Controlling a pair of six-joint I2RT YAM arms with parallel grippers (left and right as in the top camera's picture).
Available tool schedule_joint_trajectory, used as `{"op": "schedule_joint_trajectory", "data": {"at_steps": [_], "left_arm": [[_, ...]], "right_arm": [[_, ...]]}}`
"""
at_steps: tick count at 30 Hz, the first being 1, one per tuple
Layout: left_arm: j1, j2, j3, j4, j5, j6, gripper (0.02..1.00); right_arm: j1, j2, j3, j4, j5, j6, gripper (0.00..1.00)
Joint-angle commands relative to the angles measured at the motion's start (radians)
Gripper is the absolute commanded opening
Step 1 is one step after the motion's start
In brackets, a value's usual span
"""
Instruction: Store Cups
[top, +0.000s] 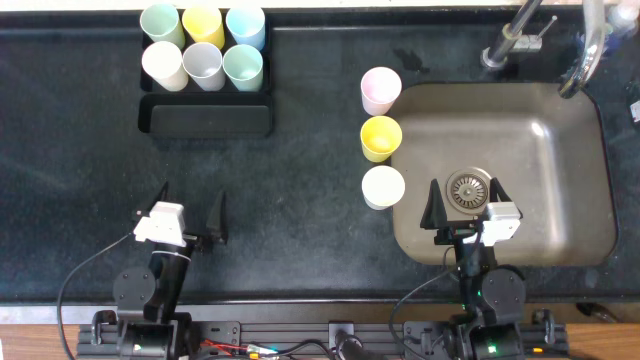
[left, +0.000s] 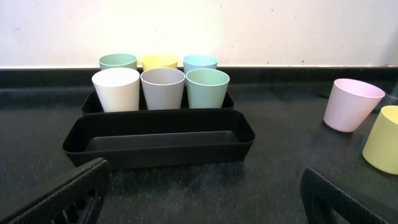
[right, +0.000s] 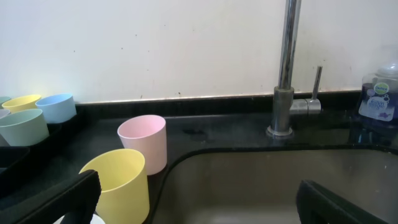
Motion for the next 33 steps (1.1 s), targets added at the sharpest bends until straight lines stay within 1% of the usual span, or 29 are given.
{"op": "schedule_joint_trajectory", "data": {"at_steps": [1,28,31,33], "left_arm": [[-0.003,-0.009,-0.001,-0.003,-0.004,0.014,1.0],[-0.003,-0.009,-0.001,-0.001,-0.004,0.014,1.0],[-0.003,-0.006,-0.001,0.017,0.015,-0.006,1.0],[0.003,0.027,-0.001,0.075,0.016,-0.009,1.0]], "right_arm": [[-0.007,-0.011,-0.014,0.004,0.011,-0.007,0.996],[-0.006,-0.011,-0.013,0.004,0.011,-0.006,0.993],[-0.007,-0.011,-0.014,0.004,0.011,-0.007,0.996],[-0.007,-0.011,-0.013,0.004,0.011,-0.006,0.998]]}}
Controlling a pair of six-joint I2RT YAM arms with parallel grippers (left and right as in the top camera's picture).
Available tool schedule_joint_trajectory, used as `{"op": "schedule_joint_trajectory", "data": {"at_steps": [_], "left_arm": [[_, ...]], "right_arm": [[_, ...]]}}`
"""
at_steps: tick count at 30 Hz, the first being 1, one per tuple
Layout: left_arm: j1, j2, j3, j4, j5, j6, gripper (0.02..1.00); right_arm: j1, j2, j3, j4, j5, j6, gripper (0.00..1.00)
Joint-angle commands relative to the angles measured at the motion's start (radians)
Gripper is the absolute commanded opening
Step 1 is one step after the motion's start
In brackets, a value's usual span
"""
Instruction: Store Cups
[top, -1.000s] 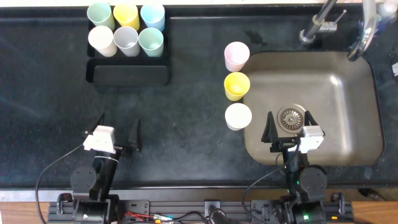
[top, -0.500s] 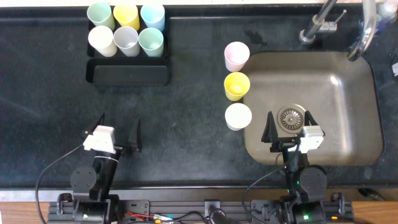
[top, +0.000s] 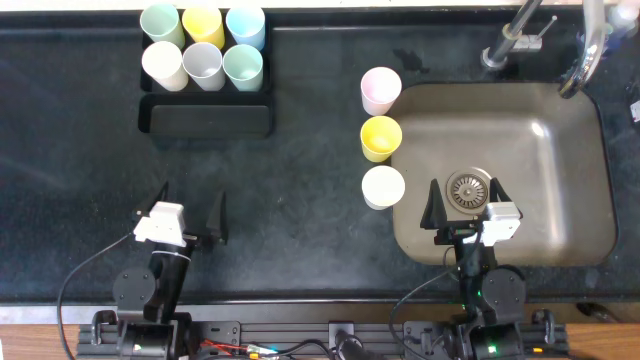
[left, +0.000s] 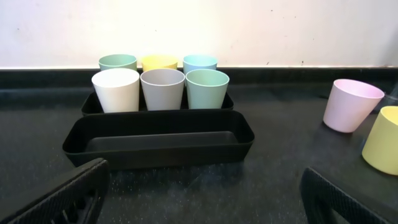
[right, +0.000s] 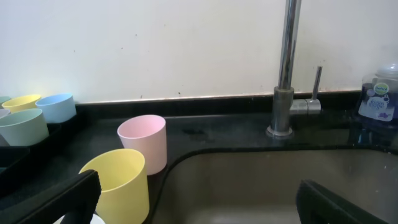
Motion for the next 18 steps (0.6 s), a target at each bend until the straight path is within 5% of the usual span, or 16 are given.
{"op": "schedule_joint_trajectory", "data": {"at_steps": [1,8,18], "left_arm": [[0.011,0.06,0.0,0.113,0.024,-0.009,1.0],[0.029,0.435,0.174,0.357,0.059,-0.036,0.998],[-0.044,0.94,0.837,0.002,0.093,-0.039,1.0]], "right_arm": [[-0.007,-0.011,-0.013,0.005,0.011,-0.006,0.998],[-0.007,-0.011,-0.014,0.005,0.011,-0.006,0.998],[-0.006,-0.011,-0.013,0.005,0.011,-0.006,0.996]]}}
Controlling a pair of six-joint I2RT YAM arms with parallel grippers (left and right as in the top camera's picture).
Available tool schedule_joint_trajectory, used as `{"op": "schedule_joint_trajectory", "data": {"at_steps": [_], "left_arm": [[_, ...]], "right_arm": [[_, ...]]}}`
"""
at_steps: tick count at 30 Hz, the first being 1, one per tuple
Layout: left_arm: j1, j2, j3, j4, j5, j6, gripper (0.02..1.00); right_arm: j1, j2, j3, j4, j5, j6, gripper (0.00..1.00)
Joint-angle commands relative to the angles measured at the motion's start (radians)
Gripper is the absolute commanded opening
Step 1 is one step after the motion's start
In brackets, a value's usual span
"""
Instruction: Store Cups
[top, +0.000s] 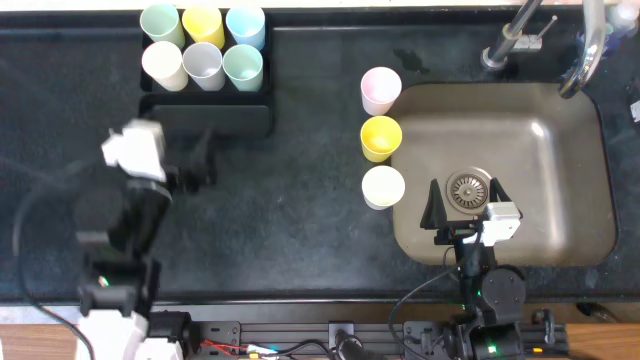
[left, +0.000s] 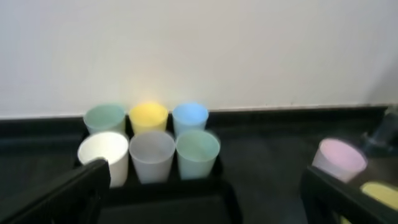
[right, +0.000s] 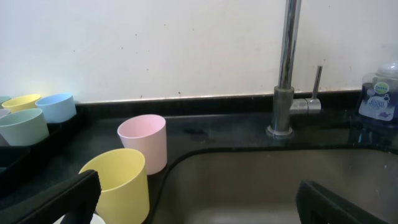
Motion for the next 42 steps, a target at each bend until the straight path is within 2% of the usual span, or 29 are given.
{"op": "schedule_joint_trajectory", "data": {"at_steps": [1,5,10,15,22,28,36,42], "left_arm": [[-0.068,0.203,0.296,-0.142,0.024,-0.012,1.0],[-0.154,0.404,0.56,-0.322,-0.005,-0.052,1.0],[-0.296,0.645,0.845,-0.54,-0.163,-0.211,0.998],[-0.409,0.838,1.036,-0.696,-0.236,-0.357,1.0],[-0.516,1.077,1.244,-0.883,-0.271,-0.482,1.0],[-0.562,1.283,1.493,-1.042,-0.277,-0.483,1.0],[-0.591,1.506,1.733,-1.12,-0.278,-0.471,0.998],[-0.603,1.59,1.775,-1.127,-0.267,-0.484,0.991]], "right_arm": [[-0.007,-0.011,-0.013,0.005,0.011,-0.007,0.998],[-0.007,-0.011,-0.013,0.005,0.011,-0.007,0.998],[-0.007,-0.011,-0.014,0.005,0.011,-0.007,0.996],[-0.007,-0.011,-0.013,0.005,0.011,-0.007,0.996],[-0.007,-0.011,-0.014,0.005,0.011,-0.007,0.996],[-0.007,-0.011,-0.014,0.005,0.011,-0.007,0.998],[-0.006,-0.011,-0.014,0.005,0.011,-0.007,0.993],[-0.007,-0.011,-0.014,0.005,0.011,-0.007,0.998]]}}
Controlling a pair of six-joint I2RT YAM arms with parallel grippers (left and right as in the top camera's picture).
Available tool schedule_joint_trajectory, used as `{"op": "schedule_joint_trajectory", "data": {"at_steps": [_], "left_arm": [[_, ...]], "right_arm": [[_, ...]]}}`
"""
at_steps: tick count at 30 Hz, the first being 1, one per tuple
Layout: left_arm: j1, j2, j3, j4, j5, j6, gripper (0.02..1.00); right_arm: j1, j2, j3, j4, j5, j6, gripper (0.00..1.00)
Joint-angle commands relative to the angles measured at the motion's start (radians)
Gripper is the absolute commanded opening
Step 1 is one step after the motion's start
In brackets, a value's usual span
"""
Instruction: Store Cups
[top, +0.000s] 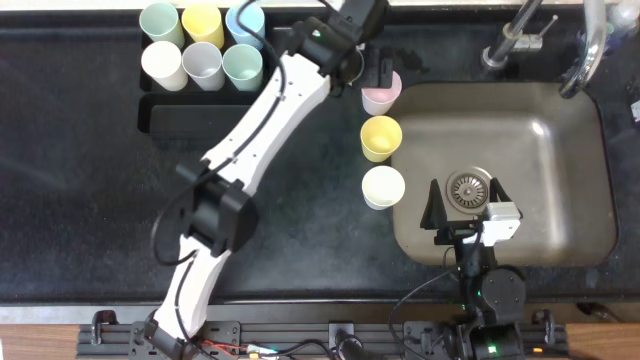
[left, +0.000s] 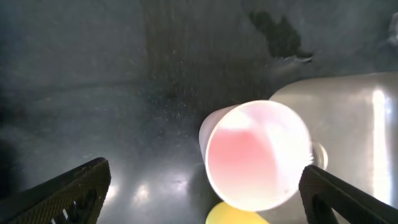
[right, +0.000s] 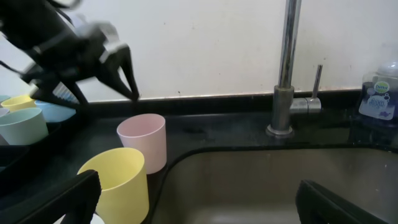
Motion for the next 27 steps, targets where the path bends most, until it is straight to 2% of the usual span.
{"op": "schedule_joint_trajectory", "data": {"at_steps": [1,4,8,9,13,15,17,22,27], "left_arm": [[-0.014,0.05,0.037,-0.006,0.008,-0.014,0.991],[-0.014,0.067,0.037,-0.006,0.01,-0.014,0.985],[-0.014,0.095,0.037,-0.005,0.01,-0.015,0.923],[-0.014,0.102,0.037,-0.005,0.006,-0.023,0.858],[-0.015,0.113,0.037,-0.005,-0.017,-0.04,0.356],[-0.015,0.113,0.038,-0.004,-0.027,-0.04,0.194],[-0.015,0.112,0.04,-0.003,-0.028,-0.042,0.126],[-0.016,0.101,0.04,0.008,-0.035,-0.06,0.049],[-0.011,-0.013,0.04,-0.013,-0.128,-0.082,0.034]], "right_arm": [[-0.007,-0.011,-0.014,0.005,0.011,-0.006,0.998],[-0.006,-0.011,-0.014,0.005,0.011,-0.006,0.998],[-0.006,-0.011,-0.013,0.005,0.011,-0.006,0.996],[-0.007,-0.011,-0.014,0.005,0.011,-0.006,0.998],[-0.006,-0.011,-0.014,0.005,0.011,-0.006,0.998],[-0.006,-0.011,-0.014,0.005,0.011,-0.006,0.998],[-0.007,-0.011,-0.013,0.005,0.011,-0.006,0.996],[-0.007,-0.011,-0.013,0.005,0.011,-0.006,0.996],[-0.007,-0.011,-0.014,0.005,0.011,-0.006,0.998]]}}
